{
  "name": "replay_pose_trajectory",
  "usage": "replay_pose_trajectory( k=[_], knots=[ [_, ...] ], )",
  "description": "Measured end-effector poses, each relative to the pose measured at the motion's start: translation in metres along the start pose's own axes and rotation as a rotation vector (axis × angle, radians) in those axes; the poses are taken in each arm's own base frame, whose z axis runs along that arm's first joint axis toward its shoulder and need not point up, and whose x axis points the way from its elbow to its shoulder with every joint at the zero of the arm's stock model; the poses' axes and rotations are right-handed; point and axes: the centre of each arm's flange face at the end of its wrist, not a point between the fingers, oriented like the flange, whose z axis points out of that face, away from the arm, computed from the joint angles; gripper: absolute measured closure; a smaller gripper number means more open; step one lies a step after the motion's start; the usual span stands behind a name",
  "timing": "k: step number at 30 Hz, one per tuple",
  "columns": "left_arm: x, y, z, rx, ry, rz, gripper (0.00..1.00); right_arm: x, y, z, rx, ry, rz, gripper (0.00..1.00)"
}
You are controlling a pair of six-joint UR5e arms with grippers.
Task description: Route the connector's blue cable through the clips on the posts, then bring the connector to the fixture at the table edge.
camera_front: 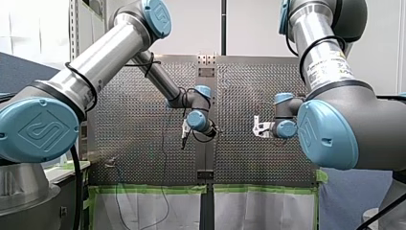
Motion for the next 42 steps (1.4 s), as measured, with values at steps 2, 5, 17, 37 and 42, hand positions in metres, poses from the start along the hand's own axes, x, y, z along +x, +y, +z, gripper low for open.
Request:
replay_pose_trajectory(
  k=[2,5,17,37,42],
  knots=[
    [0.004,0.001,-0.003,-0.001,0.003,0.002,0.0,0.0,0.0,0.0,0.0,0.0,0.0,1.0],
    [0.006,0.002,-0.008,-0.002,-0.003,0.001,0.0,0.0,0.0,0.0,0.0,0.0,0.0,1.0],
    [0.004,-0.006,-0.027,0.029,-0.008,0.021,0.0,0.0,0.0,0.0,0.001,-0.003,0.0,1.0],
    [0.012,-0.028,-0.045,0.057,-0.015,0.041,0.0,-0.001,-0.001,0.0,0.005,-0.005,0.002,1.0],
    [0.012,-0.031,-0.047,0.058,-0.015,0.041,0.0,-0.001,-0.001,0.0,0.005,-0.005,0.002,1.0]
  ],
)
